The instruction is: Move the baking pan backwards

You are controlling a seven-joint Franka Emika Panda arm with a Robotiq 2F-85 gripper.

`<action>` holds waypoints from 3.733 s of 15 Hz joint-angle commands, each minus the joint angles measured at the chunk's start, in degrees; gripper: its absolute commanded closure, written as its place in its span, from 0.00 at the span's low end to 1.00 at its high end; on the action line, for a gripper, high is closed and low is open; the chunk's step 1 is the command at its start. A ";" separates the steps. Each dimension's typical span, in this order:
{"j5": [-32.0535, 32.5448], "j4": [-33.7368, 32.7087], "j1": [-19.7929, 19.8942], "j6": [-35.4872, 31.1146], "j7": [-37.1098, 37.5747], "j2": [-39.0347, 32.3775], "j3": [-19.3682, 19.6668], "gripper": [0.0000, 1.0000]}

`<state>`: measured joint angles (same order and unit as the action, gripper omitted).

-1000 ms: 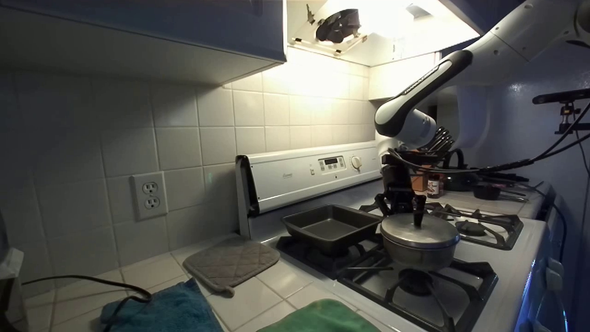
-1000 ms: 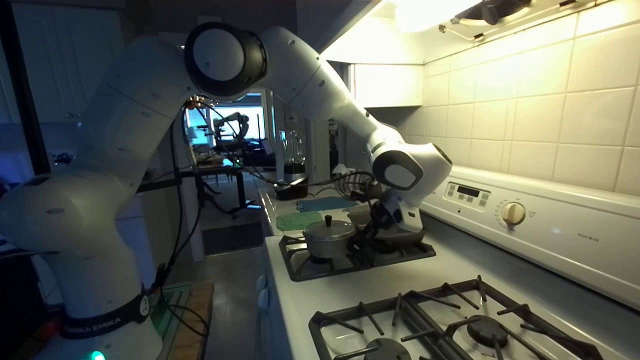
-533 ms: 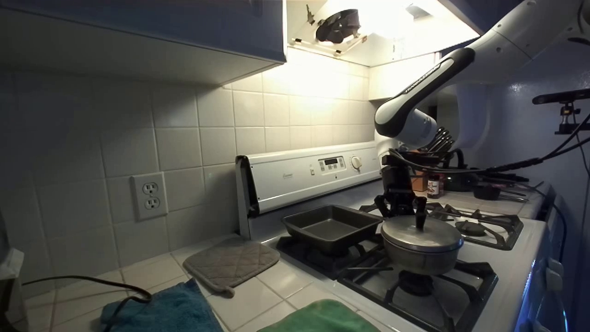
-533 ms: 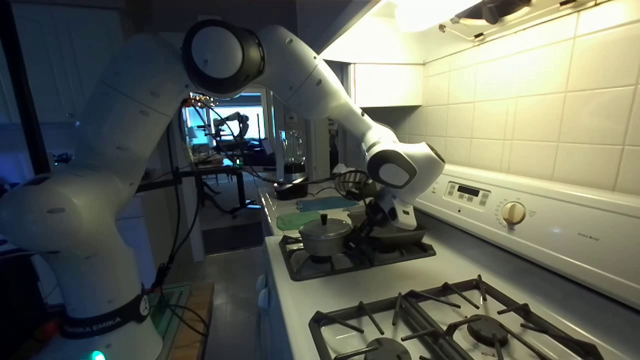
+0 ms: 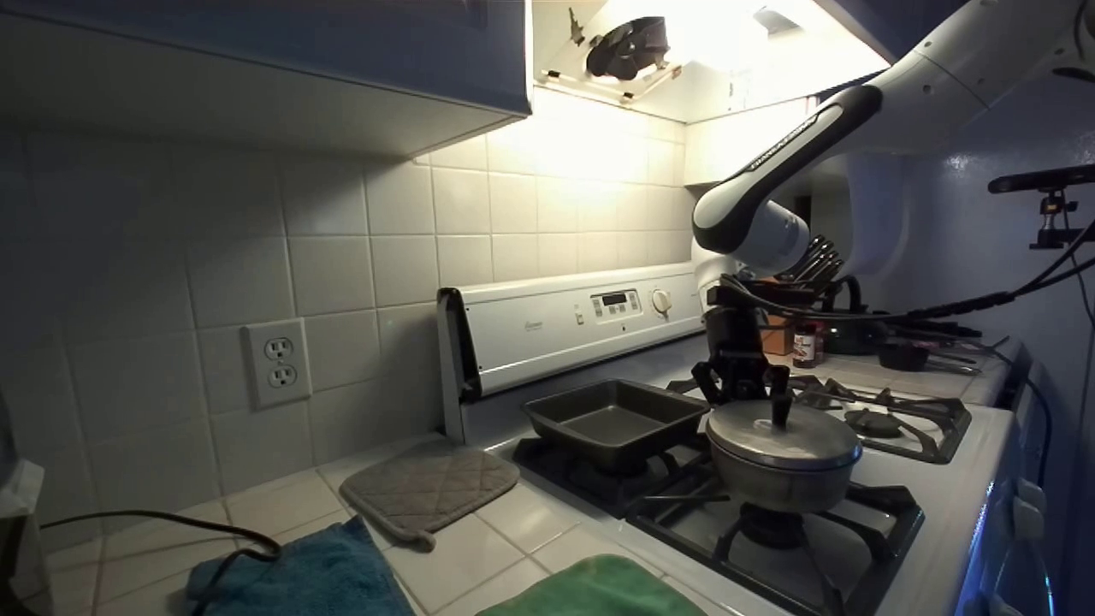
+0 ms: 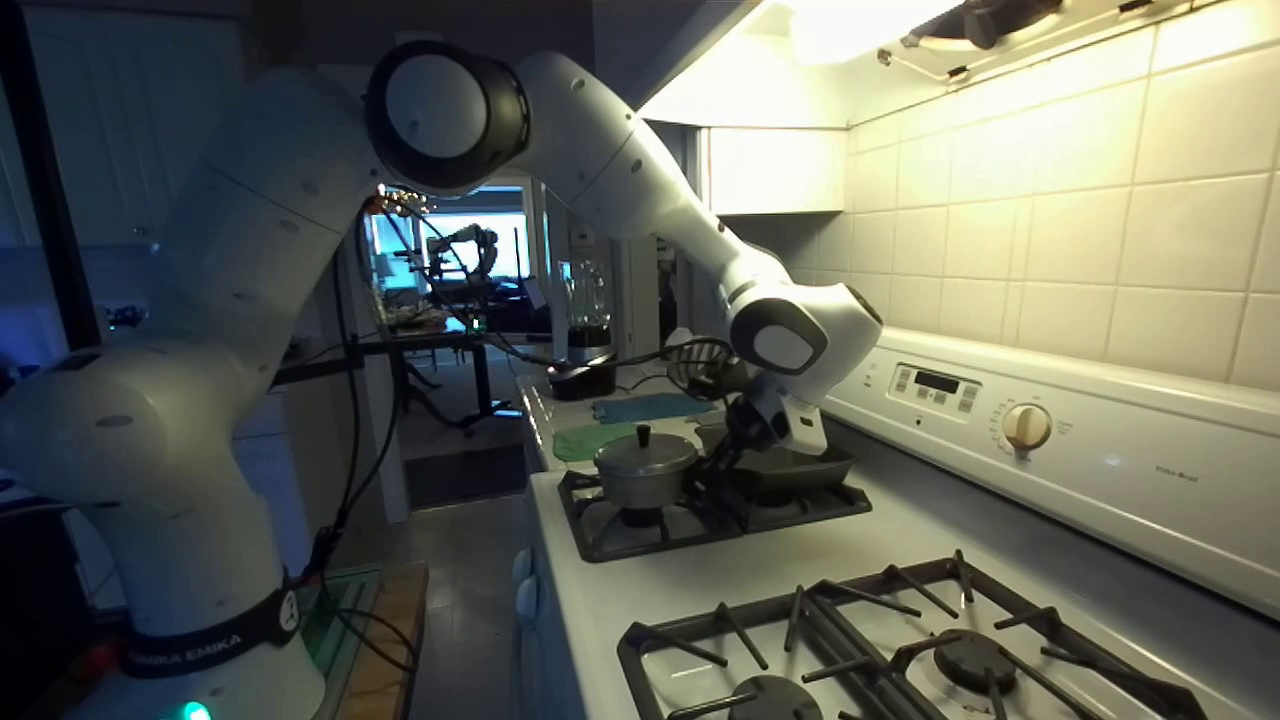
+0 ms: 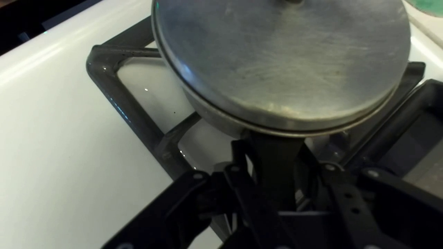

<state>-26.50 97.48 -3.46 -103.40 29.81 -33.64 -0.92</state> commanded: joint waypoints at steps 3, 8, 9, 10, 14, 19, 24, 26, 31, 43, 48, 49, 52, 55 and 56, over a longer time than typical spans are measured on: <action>-0.38 1.75 -0.17 -0.35 -1.11 1.67 -0.17 0.88; -0.33 1.81 -0.09 -0.34 -1.68 1.46 -0.19 0.88; -0.38 1.87 -0.06 -0.28 -1.87 1.47 -0.23 0.88; -0.38 1.96 -0.06 -0.24 -2.05 1.45 -0.26 0.88; -0.12 2.36 -0.17 -0.05 -2.54 1.27 -0.26 0.88; 0.07 2.83 -0.26 -0.05 -2.59 1.10 -0.15 0.88; 0.08 2.65 -0.14 0.18 -2.52 1.08 -0.07 0.50; 0.11 2.55 -0.12 0.26 -2.51 1.04 -0.04 0.44; 0.18 2.41 -0.13 0.29 -2.57 1.03 -0.04 0.30; 0.16 3.41 0.68 0.35 -6.52 4.44 -0.28 0.00; 0.63 3.92 1.18 0.26 -10.22 6.73 -0.02 0.00; 0.69 3.77 1.39 0.96 -10.48 7.01 0.04 0.00; 3.00 3.47 1.61 3.97 -10.39 7.94 0.70 0.00; 6.17 4.77 1.36 7.28 -11.42 9.81 1.19 0.00; 7.46 5.64 1.16 7.82 -11.91 10.73 1.33 0.00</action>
<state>-22.41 99.18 -2.05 -97.36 19.81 -26.86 0.11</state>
